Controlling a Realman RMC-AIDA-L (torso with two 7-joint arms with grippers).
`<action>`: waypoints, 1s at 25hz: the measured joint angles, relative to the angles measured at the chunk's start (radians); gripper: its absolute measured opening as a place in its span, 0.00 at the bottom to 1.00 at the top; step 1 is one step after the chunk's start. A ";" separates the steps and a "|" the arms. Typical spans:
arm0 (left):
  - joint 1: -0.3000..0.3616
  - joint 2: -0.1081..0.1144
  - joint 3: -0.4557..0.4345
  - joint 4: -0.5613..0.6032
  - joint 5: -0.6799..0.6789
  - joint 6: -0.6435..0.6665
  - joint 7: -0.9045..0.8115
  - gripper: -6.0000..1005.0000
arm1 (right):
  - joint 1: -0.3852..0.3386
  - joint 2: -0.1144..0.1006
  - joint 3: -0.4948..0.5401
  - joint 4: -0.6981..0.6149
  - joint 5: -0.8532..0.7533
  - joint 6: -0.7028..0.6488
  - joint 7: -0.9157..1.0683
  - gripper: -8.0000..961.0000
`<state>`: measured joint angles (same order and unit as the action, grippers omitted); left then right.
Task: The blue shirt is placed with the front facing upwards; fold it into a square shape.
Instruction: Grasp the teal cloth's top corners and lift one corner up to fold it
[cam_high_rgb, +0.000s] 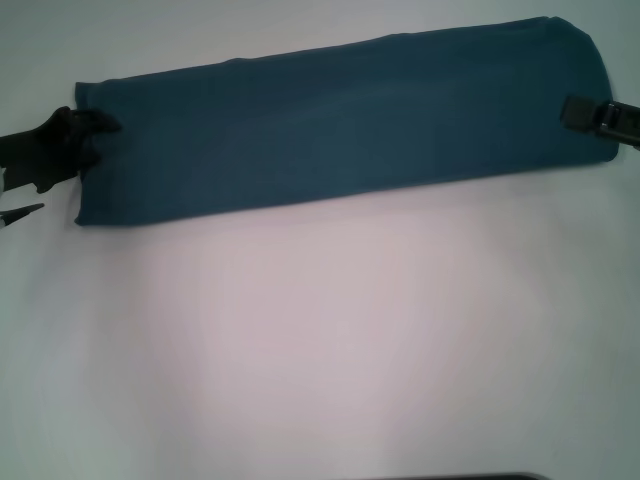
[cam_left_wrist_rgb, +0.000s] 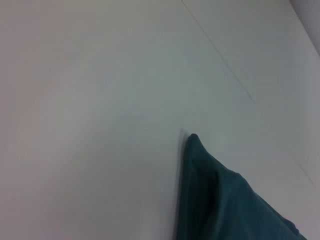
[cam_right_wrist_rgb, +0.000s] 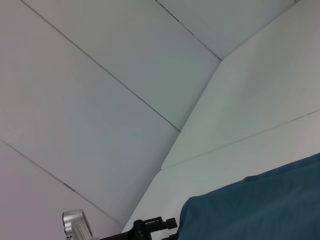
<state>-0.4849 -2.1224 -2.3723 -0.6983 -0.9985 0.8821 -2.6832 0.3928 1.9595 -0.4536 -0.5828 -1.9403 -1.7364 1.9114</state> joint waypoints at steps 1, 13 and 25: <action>0.001 0.000 0.000 0.000 0.000 0.000 0.000 0.58 | 0.000 0.000 0.002 0.000 0.000 0.000 0.000 0.98; 0.009 0.011 -0.041 -0.045 -0.004 0.091 -0.007 0.58 | 0.003 -0.001 0.010 0.000 0.000 0.002 0.001 0.98; -0.156 0.279 0.022 -0.003 0.098 0.450 -0.007 0.58 | 0.002 -0.002 0.003 -0.005 -0.028 0.005 -0.002 0.98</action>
<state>-0.6408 -1.8430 -2.3500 -0.7009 -0.9002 1.3322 -2.6904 0.3952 1.9573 -0.4505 -0.5881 -1.9679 -1.7311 1.9094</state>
